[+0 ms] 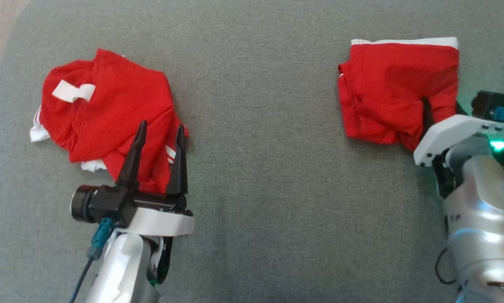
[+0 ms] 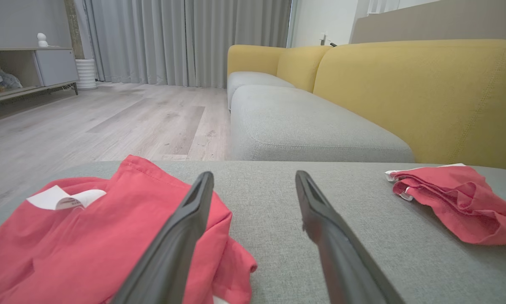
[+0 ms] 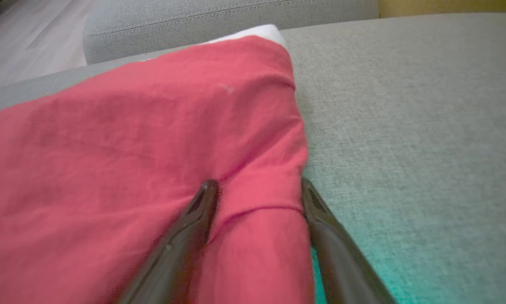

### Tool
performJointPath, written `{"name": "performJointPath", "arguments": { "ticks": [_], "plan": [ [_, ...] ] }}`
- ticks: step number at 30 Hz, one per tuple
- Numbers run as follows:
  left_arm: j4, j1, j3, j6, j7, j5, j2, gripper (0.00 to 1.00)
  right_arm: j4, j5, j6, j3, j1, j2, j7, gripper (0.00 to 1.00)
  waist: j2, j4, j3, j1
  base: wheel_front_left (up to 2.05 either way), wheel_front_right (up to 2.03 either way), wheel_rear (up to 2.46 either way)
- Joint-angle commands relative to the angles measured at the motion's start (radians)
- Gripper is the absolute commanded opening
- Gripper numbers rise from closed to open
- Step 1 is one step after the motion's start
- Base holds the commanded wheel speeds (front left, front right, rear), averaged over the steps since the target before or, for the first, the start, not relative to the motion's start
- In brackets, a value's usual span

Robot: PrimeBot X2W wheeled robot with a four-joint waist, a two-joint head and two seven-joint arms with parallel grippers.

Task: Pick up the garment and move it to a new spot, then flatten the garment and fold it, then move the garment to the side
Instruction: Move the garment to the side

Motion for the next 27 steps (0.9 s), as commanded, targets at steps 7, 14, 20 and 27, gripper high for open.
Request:
{"name": "performJointPath", "arguments": {
  "ticks": [7, 14, 20, 27],
  "plan": [
    [-0.026, -0.025, 0.042, 0.008, -0.005, 0.001, 0.008, 1.0, 0.026, -0.096, -0.001, 0.063, -0.032, -0.017, -0.041, 0.0, 0.0, -0.031, -0.033, 0.0, 0.0, 0.0, 0.0],
    [-0.026, -0.011, 0.042, 0.011, -0.005, -0.007, 0.008, 1.0, 0.012, -0.161, -0.001, 0.142, -0.037, -0.184, -0.052, 0.0, 0.0, -0.048, -0.066, 0.0, 0.0, 0.0, 0.0],
    [-0.04, -0.022, 0.042, 0.011, -0.005, -0.011, 0.008, 1.0, 0.001, -0.229, -0.001, 0.198, -0.014, -0.41, -0.018, 0.0, 0.0, -0.04, -0.042, 0.0, 0.0, 0.0, 0.0],
    [-0.042, -0.034, 0.051, 0.006, -0.005, -0.01, 0.008, 1.0, -0.056, -0.281, -0.001, 0.117, 0.023, -0.528, 0.046, 0.0, 0.0, -0.021, -0.003, 0.0, 0.0, 0.0, 0.0]
  ]
}}
